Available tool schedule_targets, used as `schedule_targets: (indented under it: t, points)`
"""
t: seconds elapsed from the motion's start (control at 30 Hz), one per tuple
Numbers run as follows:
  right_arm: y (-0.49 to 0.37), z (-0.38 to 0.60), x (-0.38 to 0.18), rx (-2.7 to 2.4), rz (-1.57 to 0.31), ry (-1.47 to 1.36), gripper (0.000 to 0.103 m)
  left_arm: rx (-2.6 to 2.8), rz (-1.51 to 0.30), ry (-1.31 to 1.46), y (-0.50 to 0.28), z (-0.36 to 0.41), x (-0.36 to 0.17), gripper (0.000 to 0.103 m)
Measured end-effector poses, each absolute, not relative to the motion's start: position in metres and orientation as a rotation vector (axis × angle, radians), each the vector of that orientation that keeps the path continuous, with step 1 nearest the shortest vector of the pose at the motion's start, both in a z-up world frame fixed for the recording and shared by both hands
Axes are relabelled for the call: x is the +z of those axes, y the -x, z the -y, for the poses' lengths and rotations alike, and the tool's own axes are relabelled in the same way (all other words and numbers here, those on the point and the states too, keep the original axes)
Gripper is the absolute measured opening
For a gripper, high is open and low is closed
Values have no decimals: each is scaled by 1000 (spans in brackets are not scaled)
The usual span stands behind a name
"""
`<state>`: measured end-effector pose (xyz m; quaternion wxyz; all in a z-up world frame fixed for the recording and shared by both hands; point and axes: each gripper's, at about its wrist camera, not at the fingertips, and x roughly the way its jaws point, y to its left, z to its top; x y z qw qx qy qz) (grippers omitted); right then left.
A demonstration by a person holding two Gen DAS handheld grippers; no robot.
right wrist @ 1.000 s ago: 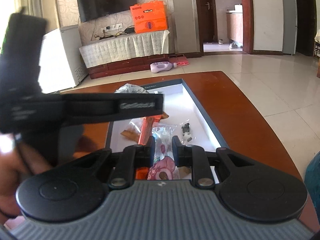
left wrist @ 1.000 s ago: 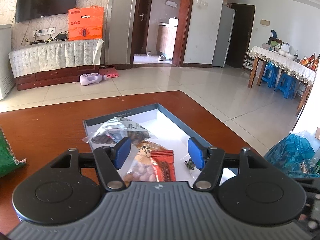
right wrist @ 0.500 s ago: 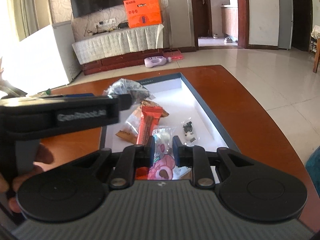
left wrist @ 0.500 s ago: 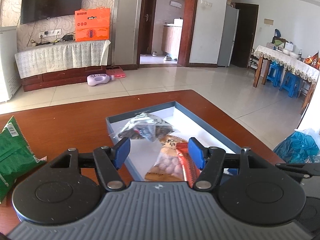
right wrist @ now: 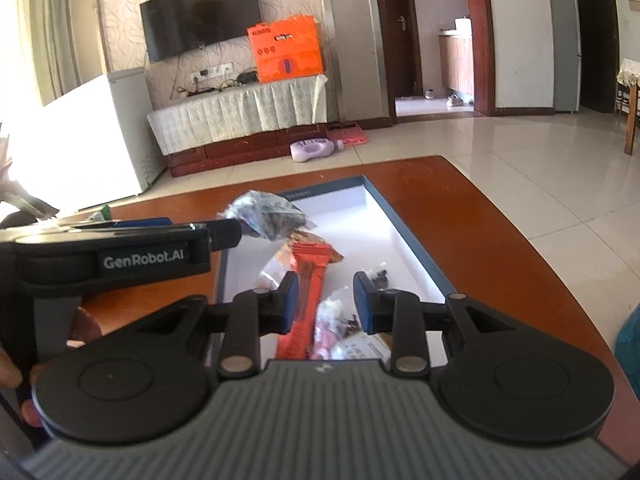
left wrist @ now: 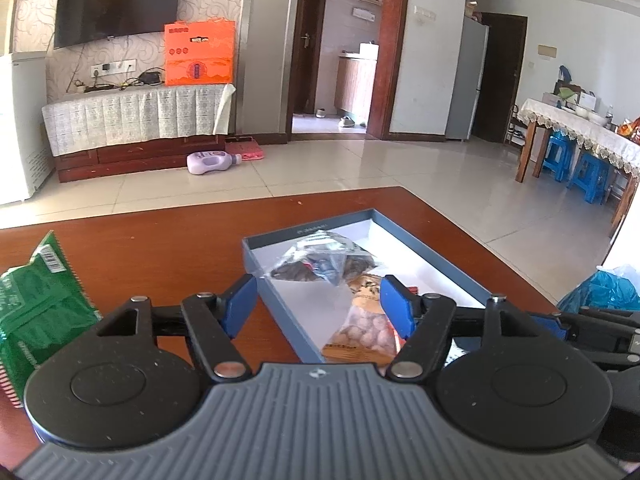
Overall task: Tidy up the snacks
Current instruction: 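Open the right tool to release the pink candy packet into the box, then grasp a green chip bag with the left tool while the right tool grasps another green bag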
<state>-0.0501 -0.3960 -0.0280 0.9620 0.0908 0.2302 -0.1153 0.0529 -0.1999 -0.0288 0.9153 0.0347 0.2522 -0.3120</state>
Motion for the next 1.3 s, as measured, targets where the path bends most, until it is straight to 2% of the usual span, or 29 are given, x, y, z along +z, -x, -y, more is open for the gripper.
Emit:
schedule_targets:
  t: [0.03, 0.1, 0.27, 0.67, 0.77, 0.87, 1.13, 1.3]
  points:
    - [51, 394, -27, -230, -453, -186, 45, -636, -515, -70, -53, 196, -27, 73]
    - [52, 389, -23, -234, -417, -186, 58, -617, -508, -63, -53, 185, -24, 74]
    - [51, 374, -15, -193, -340, -205, 68, -544, -494, -31, -59, 146, -15, 75]
    - [10, 273, -17, 61, -360, -112, 69, -194, -518, 48, -86, -12, -10, 77]
    - [-5, 244, -20, 110, -367, -89, 81, -113, -534, 71, -92, -54, -15, 80]
    - [-22, 218, -22, 133, -371, -18, 82, -81, -578, 98, -103, -84, -25, 80]
    - [-83, 197, -37, 173, -461, 92, 82, -124, -652, 79, -128, -101, -53, 81]
    - [-122, 227, -28, 243, -512, -148, 82, -170, -642, 88, -141, -95, -59, 83]
